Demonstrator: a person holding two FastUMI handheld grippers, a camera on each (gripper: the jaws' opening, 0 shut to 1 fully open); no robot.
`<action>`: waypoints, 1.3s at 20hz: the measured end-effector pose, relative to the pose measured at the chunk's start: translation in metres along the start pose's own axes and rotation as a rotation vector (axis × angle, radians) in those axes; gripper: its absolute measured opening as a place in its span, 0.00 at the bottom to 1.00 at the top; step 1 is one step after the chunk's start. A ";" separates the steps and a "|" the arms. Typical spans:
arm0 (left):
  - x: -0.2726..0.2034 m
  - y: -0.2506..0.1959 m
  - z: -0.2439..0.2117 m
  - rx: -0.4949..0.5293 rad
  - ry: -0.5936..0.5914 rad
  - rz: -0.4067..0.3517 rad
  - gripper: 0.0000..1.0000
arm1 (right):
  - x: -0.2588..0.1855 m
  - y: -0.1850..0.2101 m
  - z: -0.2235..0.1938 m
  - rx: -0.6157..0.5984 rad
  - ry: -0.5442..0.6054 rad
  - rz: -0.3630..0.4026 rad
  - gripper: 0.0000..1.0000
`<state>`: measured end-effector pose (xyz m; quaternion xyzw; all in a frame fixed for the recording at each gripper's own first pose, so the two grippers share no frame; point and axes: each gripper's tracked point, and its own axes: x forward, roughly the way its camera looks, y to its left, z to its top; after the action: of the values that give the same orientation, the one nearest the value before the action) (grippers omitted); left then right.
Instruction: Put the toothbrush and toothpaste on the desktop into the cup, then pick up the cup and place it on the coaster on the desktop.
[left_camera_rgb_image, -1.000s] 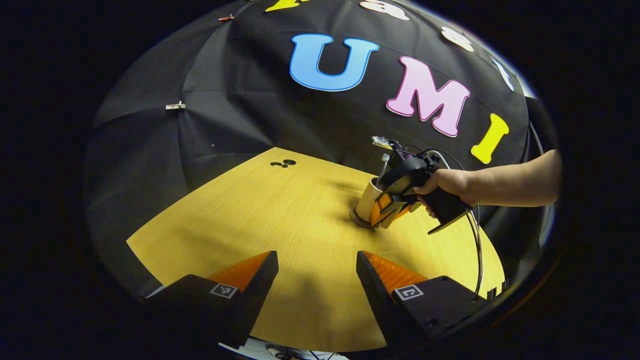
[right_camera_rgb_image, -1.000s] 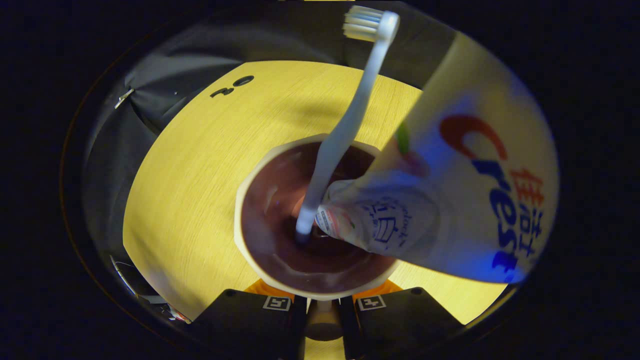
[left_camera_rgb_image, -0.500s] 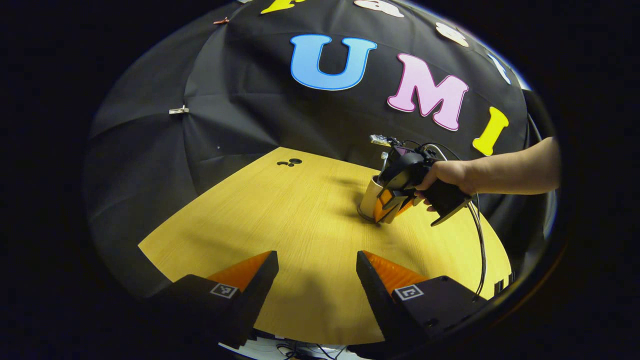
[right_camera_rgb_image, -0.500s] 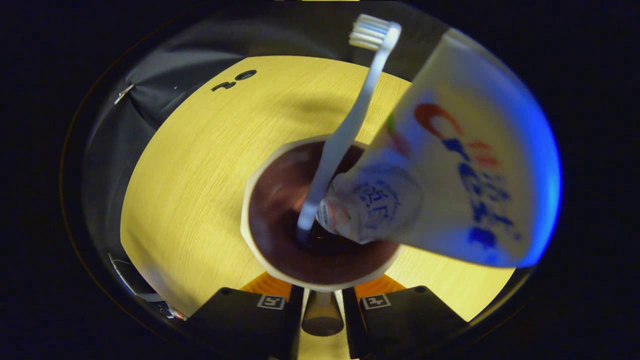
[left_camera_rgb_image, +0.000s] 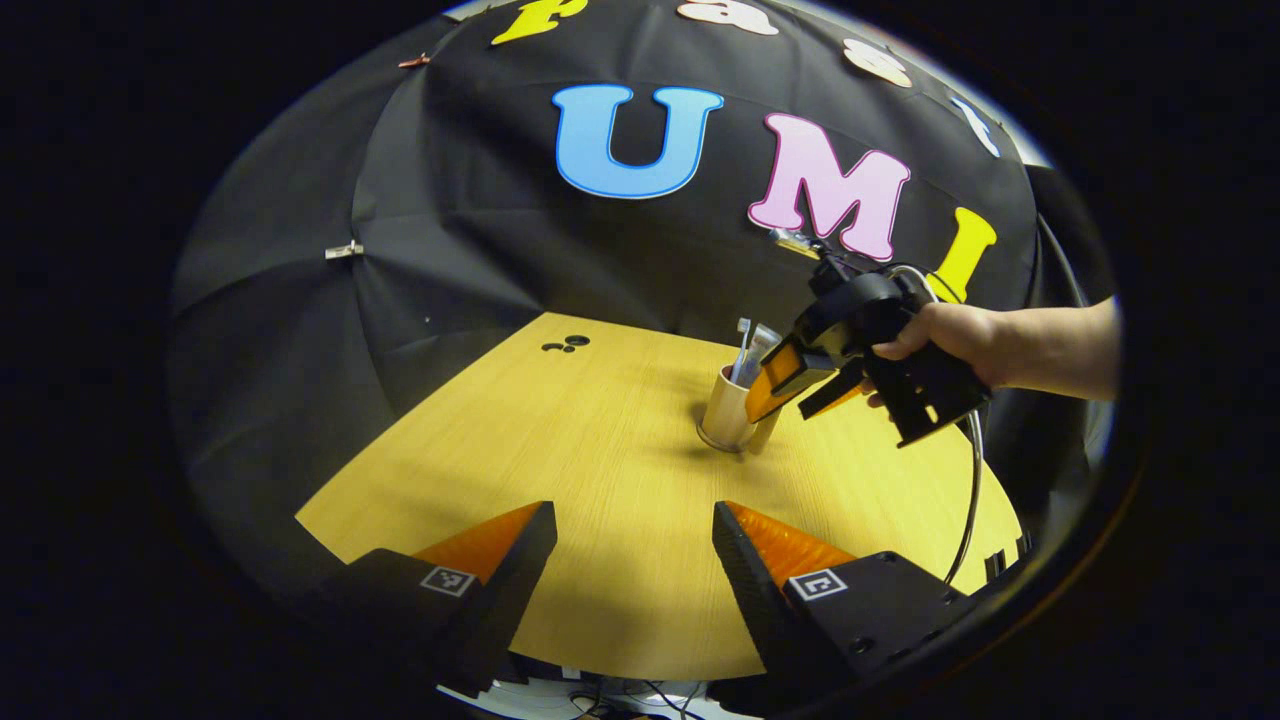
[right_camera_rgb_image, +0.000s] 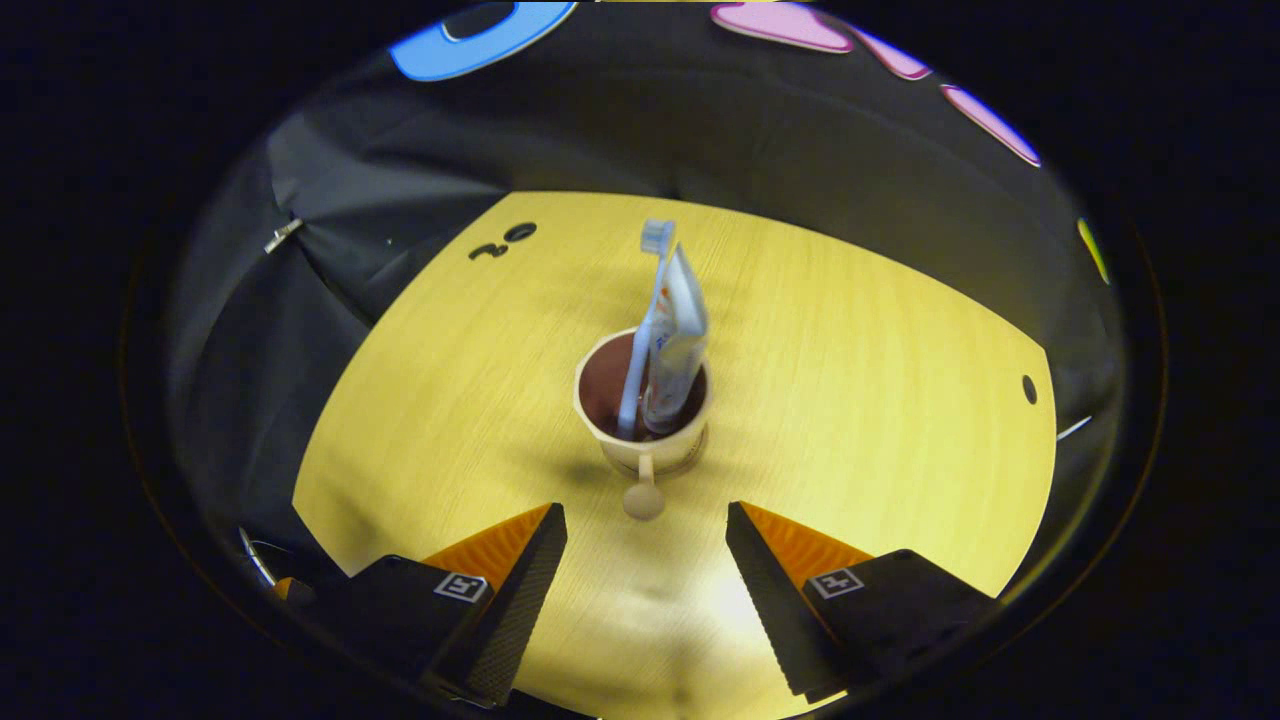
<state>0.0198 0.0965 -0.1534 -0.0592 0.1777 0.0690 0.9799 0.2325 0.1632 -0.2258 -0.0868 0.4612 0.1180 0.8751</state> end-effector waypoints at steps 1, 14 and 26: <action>-0.004 -0.005 0.005 0.013 -0.010 -0.008 0.98 | -0.015 -0.004 0.003 0.002 -0.045 -0.008 0.99; -0.058 -0.104 0.063 0.068 -0.173 -0.171 0.98 | -0.259 -0.087 -0.050 0.153 -0.740 -0.222 0.98; -0.080 -0.173 0.127 0.131 -0.339 -0.208 0.98 | -0.354 -0.126 -0.095 0.178 -0.976 -0.339 0.98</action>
<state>0.0156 -0.0653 0.0092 -0.0011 0.0074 -0.0352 0.9994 0.0004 -0.0273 0.0200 -0.0203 -0.0126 -0.0382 0.9990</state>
